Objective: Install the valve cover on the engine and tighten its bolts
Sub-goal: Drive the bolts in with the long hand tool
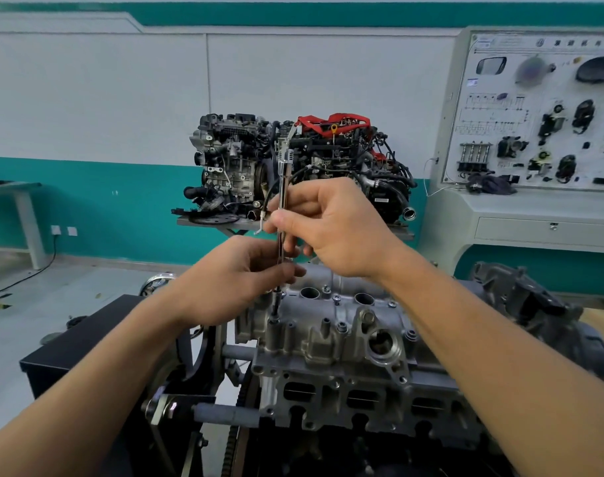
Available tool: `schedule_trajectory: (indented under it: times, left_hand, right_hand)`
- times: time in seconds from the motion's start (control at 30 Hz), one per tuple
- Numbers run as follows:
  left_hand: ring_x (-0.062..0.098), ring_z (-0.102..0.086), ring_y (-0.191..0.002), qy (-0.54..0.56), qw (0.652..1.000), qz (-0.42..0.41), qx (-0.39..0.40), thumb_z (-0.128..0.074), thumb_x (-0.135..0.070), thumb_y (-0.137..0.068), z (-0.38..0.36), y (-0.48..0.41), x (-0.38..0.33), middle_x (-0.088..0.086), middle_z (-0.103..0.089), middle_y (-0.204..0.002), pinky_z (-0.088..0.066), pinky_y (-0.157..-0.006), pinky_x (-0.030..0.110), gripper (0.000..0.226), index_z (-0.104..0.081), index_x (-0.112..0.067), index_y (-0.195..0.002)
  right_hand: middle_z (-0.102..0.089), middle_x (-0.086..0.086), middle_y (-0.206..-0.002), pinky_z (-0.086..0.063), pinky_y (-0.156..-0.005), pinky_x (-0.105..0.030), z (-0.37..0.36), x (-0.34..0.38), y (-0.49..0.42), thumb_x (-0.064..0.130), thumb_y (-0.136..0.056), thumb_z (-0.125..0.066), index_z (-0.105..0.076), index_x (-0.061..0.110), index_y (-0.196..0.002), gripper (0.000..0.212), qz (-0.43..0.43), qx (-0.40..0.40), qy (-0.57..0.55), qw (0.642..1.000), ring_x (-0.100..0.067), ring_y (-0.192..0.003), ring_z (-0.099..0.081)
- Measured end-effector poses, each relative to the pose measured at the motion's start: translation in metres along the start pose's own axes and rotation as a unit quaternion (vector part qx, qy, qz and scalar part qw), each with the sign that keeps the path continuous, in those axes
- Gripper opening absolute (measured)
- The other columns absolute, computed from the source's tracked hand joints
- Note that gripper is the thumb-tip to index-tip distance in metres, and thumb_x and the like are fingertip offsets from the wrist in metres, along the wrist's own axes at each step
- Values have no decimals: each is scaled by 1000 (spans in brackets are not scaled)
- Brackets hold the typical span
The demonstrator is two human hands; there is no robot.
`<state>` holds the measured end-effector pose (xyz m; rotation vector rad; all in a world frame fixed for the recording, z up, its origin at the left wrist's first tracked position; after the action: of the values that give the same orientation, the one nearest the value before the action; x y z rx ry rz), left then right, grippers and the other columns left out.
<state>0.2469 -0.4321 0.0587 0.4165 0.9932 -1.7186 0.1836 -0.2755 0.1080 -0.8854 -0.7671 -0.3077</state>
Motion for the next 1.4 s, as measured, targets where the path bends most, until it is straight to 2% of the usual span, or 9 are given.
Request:
schedule_trajectory:
  times: [0.13, 0.33, 0.5, 0.6, 0.8, 1.07, 1.23, 1.33, 1.4]
  left_hand:
    - [11, -75, -74, 23, 986, -5, -164, -83, -23, -82, -10, 2, 4, -1, -79, -78, -63, -76, 39, 7, -79, -21, -89]
    - [11, -74, -104, 23, 1000, -11, 18, -65, -6, -96, 8, 3, 4, -6, -80, -104, -57, -97, 37, 21, -73, -14, -113]
    - [36, -75, -82, 26, 996, 3, -91, -84, -35, -81, -5, 7, 2, 10, -79, -86, -62, -83, 43, 24, -78, -18, -98]
    - [45, -73, -81, 55, 986, 1, -154, -78, -19, -88, -12, 8, 0, 4, -79, -78, -59, -76, 59, 9, -79, -16, -97]
    - [36, -73, -96, 13, 1000, -12, 0, -64, -21, -99, 1, 5, -8, 12, -79, -94, -55, -89, 62, 19, -73, -6, -104]
    - [1, -53, -42, -92, 980, -57, -167, -78, -24, -88, -12, 4, -3, -18, -63, -51, -39, -46, 9, 20, -71, -28, -70]
    - [11, -72, -68, -33, 997, -54, -50, -68, -9, -96, 4, 5, 0, -9, -77, -77, -57, -68, 24, 10, -77, -11, -93]
    - [11, -76, -84, -14, 998, -49, -42, -64, -8, -98, 7, 6, -2, -3, -80, -88, -61, -80, 28, 12, -76, -7, -97]
    - [5, -68, -63, -66, 996, -46, -48, -63, -16, -100, 4, 8, -2, -11, -74, -71, -55, -61, 22, 15, -73, -12, -89]
  right_hand:
    - [-60, -2, -55, -43, -48, -23, -3, -5, -5, 26, -71, -89, -62, 15, -68, 29, 26, -115, 98, 988, -6, -48, -50]
    - [-75, -8, -85, -48, -51, -19, 0, 0, -3, 10, -92, -68, -71, 9, -96, 5, -6, 36, 0, 999, -15, -59, -60]
    - [-57, 1, -51, -41, -45, -26, -8, 1, -4, 26, -71, -89, -56, 12, -57, 38, 30, -116, 127, 985, -10, -44, -47]
    - [-48, 9, -46, -36, -45, -20, -12, 2, -4, 38, -68, -89, -52, 15, -55, 46, 31, -147, 166, 975, -3, -41, -39]
    - [-76, -5, -82, -49, -54, -21, 0, 5, 0, 16, -94, -67, -72, 8, -94, 10, -31, 19, 35, 999, -9, -57, -56]
    - [-57, -10, -51, -42, -44, -27, -4, -1, 0, 36, -75, -85, -61, 0, -59, 45, 4, -158, 124, 980, -11, -43, -46]
    - [-76, -13, -90, -51, -51, -23, 0, 5, 3, 11, -95, -64, -67, 3, -104, 12, -36, 39, 15, 998, -15, -58, -60]
    - [-75, -11, -79, -57, -55, -29, -4, 3, 3, 7, -95, -63, -71, -3, -90, 14, 6, 3, 50, 999, -18, -55, -64]
    - [-73, -10, -68, -59, -55, -33, -10, 2, 3, 11, -92, -69, -73, -2, -80, 18, 27, -47, 84, 995, -21, -53, -68]
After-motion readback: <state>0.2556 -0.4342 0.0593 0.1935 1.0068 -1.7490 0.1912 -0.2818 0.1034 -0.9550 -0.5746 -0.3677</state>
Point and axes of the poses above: each hand's wrist, its own y-axis away from the middle knuckle, its own z-axis out of the back of the hand, x = y × z, the point moved 1 cm from there along -y, towards the middle knuckle
